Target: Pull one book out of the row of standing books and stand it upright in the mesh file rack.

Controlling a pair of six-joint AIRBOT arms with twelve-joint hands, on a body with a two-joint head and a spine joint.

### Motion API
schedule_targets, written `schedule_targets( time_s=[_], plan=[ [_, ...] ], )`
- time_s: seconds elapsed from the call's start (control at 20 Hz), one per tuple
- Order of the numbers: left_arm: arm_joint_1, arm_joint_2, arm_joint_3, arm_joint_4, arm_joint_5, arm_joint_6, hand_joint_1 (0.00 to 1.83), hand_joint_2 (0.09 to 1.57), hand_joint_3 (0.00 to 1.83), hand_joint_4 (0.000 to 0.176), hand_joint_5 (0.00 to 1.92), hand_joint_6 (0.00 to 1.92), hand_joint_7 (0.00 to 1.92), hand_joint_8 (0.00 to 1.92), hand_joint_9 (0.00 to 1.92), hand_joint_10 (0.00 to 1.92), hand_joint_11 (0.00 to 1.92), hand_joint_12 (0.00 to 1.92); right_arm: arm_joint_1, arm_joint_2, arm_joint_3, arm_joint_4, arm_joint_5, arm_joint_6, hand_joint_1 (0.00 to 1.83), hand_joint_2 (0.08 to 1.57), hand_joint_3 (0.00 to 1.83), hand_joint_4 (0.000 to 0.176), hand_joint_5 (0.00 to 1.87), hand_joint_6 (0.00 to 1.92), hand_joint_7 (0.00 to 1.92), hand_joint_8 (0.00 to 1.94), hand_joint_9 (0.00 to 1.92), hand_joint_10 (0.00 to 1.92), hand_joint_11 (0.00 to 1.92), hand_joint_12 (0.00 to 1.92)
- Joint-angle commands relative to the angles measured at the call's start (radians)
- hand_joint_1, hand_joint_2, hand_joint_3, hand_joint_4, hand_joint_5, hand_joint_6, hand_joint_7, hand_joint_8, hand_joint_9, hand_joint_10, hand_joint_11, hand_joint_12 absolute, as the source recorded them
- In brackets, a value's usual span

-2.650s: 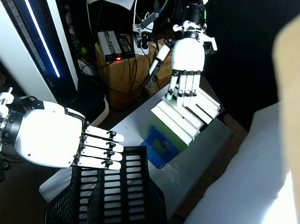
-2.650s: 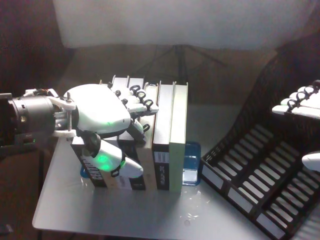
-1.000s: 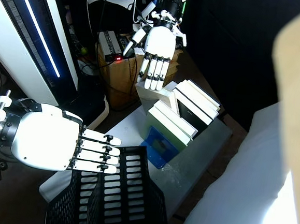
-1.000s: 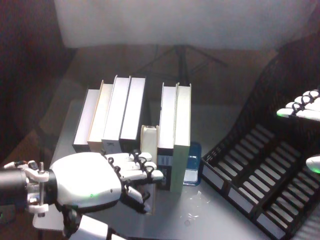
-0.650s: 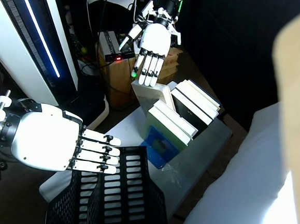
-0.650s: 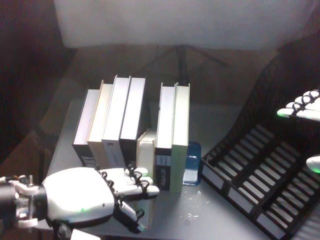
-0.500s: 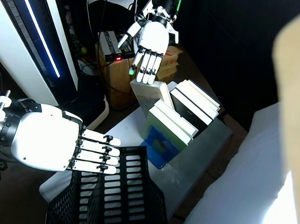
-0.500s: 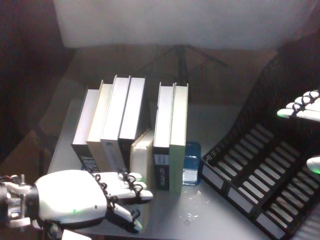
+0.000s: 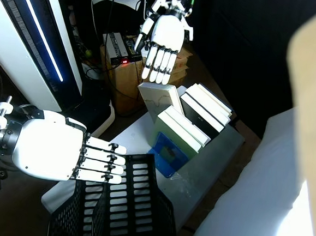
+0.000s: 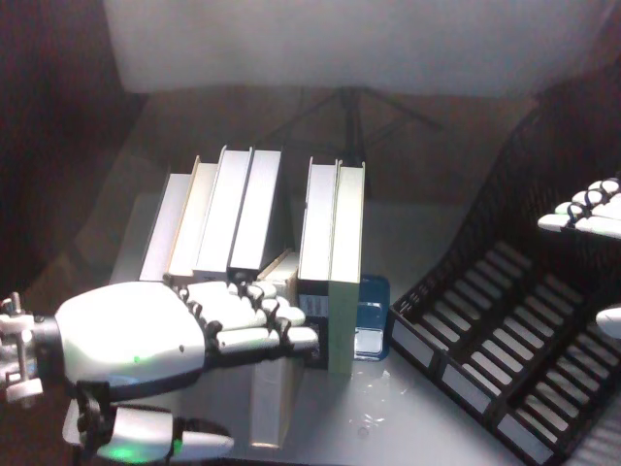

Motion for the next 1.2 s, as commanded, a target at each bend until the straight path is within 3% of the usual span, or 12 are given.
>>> schedule_targets(
  time_s=[0.0, 0.15, 0.2, 0.25, 0.3, 0.35, 0.45, 0.55, 0.6, 0.85, 1.0, 1.15],
  plan=[
    [-0.006, 0.016, 0.003, -0.066, -0.138, 0.019, 0.43, 1.41, 0.01, 0.0, 0.05, 0.01, 0.0, 0.0, 0.0, 0.0, 0.0, 0.0, 0.003, 0.016, -0.004, 0.009, 0.109, 0.0, 0.28, 1.33, 0.0, 0.0, 0.0, 0.0, 0.0, 0.0, 0.0, 0.0, 0.0, 0.0],
    [-0.003, 0.045, 0.008, -0.24, -0.207, 0.13, 0.28, 1.43, 0.02, 0.017, 0.0, 0.0, 0.0, 0.0, 0.0, 0.0, 0.0, 0.0, 0.01, 0.038, -0.033, -0.031, 0.128, 0.0, 0.24, 1.31, 0.0, 0.0, 0.0, 0.0, 0.0, 0.0, 0.0, 0.0, 0.0, 0.0],
    [0.006, 0.052, 0.019, -0.319, -0.25, 0.16, 0.22, 1.45, 0.02, 0.046, 0.0, 0.0, 0.0, 0.0, 0.0, 0.0, 0.0, 0.0, 0.015, 0.043, -0.042, -0.059, 0.131, 0.007, 0.24, 1.3, 0.0, 0.0, 0.0, 0.0, 0.0, 0.0, 0.0, 0.0, 0.0, 0.0],
    [0.015, 0.058, 0.026, -0.383, -0.285, 0.183, 0.19, 1.47, 0.02, 0.046, 0.0, 0.0, 0.0, 0.0, 0.0, 0.0, 0.0, 0.0, 0.024, 0.043, -0.045, -0.093, 0.131, 0.028, 0.26, 1.28, 0.0, 0.0, 0.0, 0.0, 0.0, 0.0, 0.0, 0.0, 0.0, 0.0],
    [0.024, 0.064, 0.032, -0.446, -0.318, 0.205, 0.22, 1.46, 0.01, 0.021, 0.0, 0.0, 0.0, 0.0, 0.0, 0.0, 0.0, 0.0, 0.036, 0.042, -0.046, -0.139, 0.13, 0.066, 0.31, 1.25, 0.0, 0.0, 0.0, 0.0, 0.0, 0.0, 0.0, 0.0, 0.0, 0.0],
    [0.03, 0.069, 0.034, -0.492, -0.341, 0.23, 0.25, 1.46, 0.0, 0.018, 0.0, 0.0, 0.0, 0.0, 0.0, 0.0, 0.0, 0.0, 0.047, 0.039, -0.045, -0.174, 0.128, 0.093, 0.35, 1.23, 0.0, 0.0, 0.0, 0.0, 0.0, 0.0, 0.0, 0.0, 0.0, 0.0],
    [0.051, 0.081, 0.036, -0.622, -0.396, 0.301, 0.26, 1.44, 0.0, 0.037, 0.0, 0.0, 0.0, 0.0, 0.0, 0.0, 0.0, 0.0, 0.085, 0.023, -0.037, -0.281, 0.112, 0.17, 0.4, 1.2, 0.0, 0.0, 0.0, 0.0, 0.0, 0.0, 0.0, 0.0, 0.0, 0.0],
    [0.071, 0.087, 0.055, -0.712, -0.432, 0.309, 0.39, 1.4, 0.0, 0.004, 0.0, 0.0, 0.0, 0.0, 0.0, 0.0, 0.0, 0.0, 0.134, -0.004, -0.022, -0.38, 0.092, 0.235, 0.59, 1.14, 0.0, 0.0, 0.0, 0.0, 0.0, 0.0, 0.0, 0.0, 0.0, 0.0],
    [0.083, 0.095, 0.064, -0.77, -0.447, 0.321, 0.38, 1.4, 0.0, 0.0, 0.0, 0.0, 0.0, 0.0, 0.0, 0.0, 0.0, 0.0, 0.169, -0.024, -0.011, -0.455, 0.075, 0.281, 0.58, 1.14, 0.0, 0.0, 0.0, 0.0, 0.0, 0.0, 0.0, 0.0, 0.0, 0.0],
    [0.097, 0.106, 0.113, -0.895, -0.448, 0.332, 0.45, 1.36, 0.0, 0.0, 0.05, 0.01, 0.0, 0.0, 0.0, 0.0, 0.0, 0.0, 0.37, -0.131, 0.048, -0.884, -0.013, 0.555, 0.58, 1.09, 0.0, 0.0, 0.0, 0.0, 0.0, 0.0, 0.0, 0.0, 0.0, 0.0],
    [0.106, 0.107, 0.134, -0.934, -0.435, 0.331, 0.47, 1.36, 0.0, 0.0, 0.07, 0.02, 0.0, 0.0, 0.0, 0.0, 0.0, 0.0, 0.457, -0.206, 0.084, -1.196, -0.039, 0.759, 0.73, 0.99, 0.0, 0.0, 0.0, 0.0, 0.0, 0.0, 0.0, 0.0, 0.0, 0.0],
    [0.13, 0.113, 0.135, -0.964, -0.443, 0.331, 0.47, 1.35, 0.0, 0.001, 0.07, 0.01, 0.0, 0.0, 0.0, 0.0, 0.0, 0.0, 0.505, -0.258, 0.102, -1.342, -0.041, 0.839, 0.76, 0.98, 0.0, 0.0, 0.0, 0.0, 0.0, 0.0, 0.0, 0.0, 0.0, 0.0]
  ],
)
